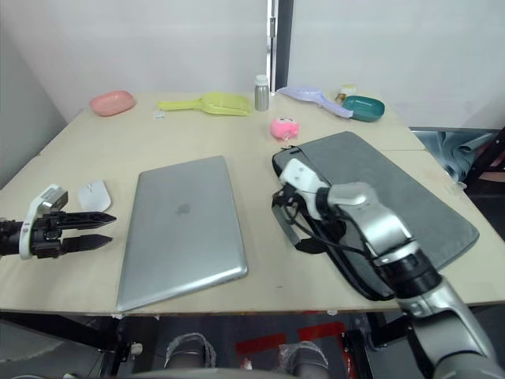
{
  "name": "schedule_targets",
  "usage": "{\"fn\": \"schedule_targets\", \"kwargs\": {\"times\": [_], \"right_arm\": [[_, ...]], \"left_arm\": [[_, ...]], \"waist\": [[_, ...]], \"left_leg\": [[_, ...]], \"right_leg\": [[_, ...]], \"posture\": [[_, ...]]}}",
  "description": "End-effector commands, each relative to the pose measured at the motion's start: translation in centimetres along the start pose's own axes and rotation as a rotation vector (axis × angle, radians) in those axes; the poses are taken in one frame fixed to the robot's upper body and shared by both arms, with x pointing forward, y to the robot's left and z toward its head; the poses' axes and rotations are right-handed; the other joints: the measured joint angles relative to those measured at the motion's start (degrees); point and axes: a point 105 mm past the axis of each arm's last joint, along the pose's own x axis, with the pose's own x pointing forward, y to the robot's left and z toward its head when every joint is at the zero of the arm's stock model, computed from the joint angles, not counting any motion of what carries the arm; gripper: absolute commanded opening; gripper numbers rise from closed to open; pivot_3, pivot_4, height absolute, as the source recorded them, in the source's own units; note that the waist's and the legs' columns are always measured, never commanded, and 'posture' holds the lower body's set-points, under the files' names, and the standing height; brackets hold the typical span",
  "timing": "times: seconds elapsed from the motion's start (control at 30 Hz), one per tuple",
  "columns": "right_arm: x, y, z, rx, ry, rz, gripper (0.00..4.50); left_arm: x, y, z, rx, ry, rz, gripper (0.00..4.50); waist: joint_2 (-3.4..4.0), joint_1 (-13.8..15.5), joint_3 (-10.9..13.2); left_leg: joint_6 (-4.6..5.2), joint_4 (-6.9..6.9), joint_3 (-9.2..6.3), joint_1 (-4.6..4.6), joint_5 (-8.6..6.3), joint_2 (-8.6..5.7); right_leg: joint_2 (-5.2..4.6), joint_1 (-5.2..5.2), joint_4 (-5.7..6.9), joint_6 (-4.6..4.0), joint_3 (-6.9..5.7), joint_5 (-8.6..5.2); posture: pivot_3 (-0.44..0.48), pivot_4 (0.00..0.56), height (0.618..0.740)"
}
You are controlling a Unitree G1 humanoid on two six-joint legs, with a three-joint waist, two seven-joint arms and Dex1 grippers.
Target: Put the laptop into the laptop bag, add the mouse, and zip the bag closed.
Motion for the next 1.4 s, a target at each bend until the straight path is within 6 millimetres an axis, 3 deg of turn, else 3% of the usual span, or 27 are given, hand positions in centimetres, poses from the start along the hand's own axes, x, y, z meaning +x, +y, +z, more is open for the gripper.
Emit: {"fn": "schedule_targets", "kwargs": {"times": [0.03, 0.5, 0.67, 1.0, 1.13, 1.3, 1.37, 1.4], "right_arm": [[0.9, -0.5, 1.0, -0.055, 0.008, -0.031, 0.03], [5.9, 2.9, -0.1, -0.059, 0.055, 0.056, 0.03], [6.3, 3.3, 0.2, -0.060, 0.044, 0.069, 0.03], [7.1, 4.1, 0.2, -0.068, 0.028, 0.096, 0.03], [6.8, 4.1, -0.4, -0.062, 0.037, 0.092, 0.03], [6.5, 3.8, -0.7, -0.058, 0.042, 0.080, 0.03], [6.5, 3.8, -0.7, -0.057, 0.041, 0.077, 0.03], [6.5, 3.8, -0.7, -0.057, 0.040, 0.076, 0.01]], "left_arm": [[0.3, 0.6, 0.2, 0.027, 0.010, 0.019, 4.50], [3.6, 2.8, 1.3, 0.079, -0.022, -0.015, 4.50], [4.7, 2.9, 0.9, 0.064, 0.003, -0.033, 4.50], [7.3, 1.0, 0.4, 0.047, 0.065, -0.139, 4.50], [7.3, 0.1, 0.7, 0.057, 0.065, -0.159, 4.50], [6.6, 0.5, 0.7, 0.233, 0.063, -0.133, 4.50], [6.4, 0.3, 0.7, 0.213, 0.045, -0.159, 4.50], [6.4, 0.2, 0.8, 0.205, 0.036, -0.164, 4.25]], "waist": [[0.00, 0.09, 0.00], [-0.02, 0.35, -0.02], [-0.02, 0.55, -0.03], [0.01, 0.47, -0.10], [0.01, 0.27, -0.09], [0.01, 0.18, -0.09], [0.01, 0.17, -0.09], [0.02, 0.17, -0.09]], "left_leg": [[-0.01, 0.01, 0.00, -0.03, 0.01, -0.02], [-0.29, 0.04, -0.23, -0.05, 0.16, -0.04], [-0.29, 0.15, -0.31, 0.05, 0.16, -0.08], [-0.29, 0.16, -0.36, 0.25, 0.15, -0.10], [-0.30, 0.15, -0.39, 0.20, 0.16, -0.08], [-0.30, 0.11, -0.44, 0.10, 0.16, -0.07], [-0.30, 0.10, -0.45, 0.10, 0.16, -0.07], [-0.29, 0.10, -0.46, 0.10, 0.16, -0.05]], "right_leg": [[-0.02, 0.00, -0.02, 0.00, 0.00, 0.00], [-0.03, 0.12, 0.04, 0.01, -0.17, 0.01], [-0.07, 0.32, 0.06, 0.01, -0.20, 0.01], [-0.09, 0.54, 0.08, 0.01, -0.22, 0.01], [-0.07, 0.53, 0.07, 0.01, -0.25, 0.01], [-0.06, 0.51, -0.06, 0.01, -0.32, 0.01], [-0.06, 0.51, -0.07, 0.01, -0.34, 0.01], [-0.05, 0.51, -0.07, 0.01, -0.36, 0.01]], "posture": [[0.000, 0.150, 0.740], [0.000, 0.150, 0.740], [0.000, 0.150, 0.740], [0.000, 0.150, 0.740], [0.000, 0.150, 0.740], [0.000, 0.150, 0.740], [0.000, 0.150, 0.740], [0.000, 0.150, 0.740]]}}
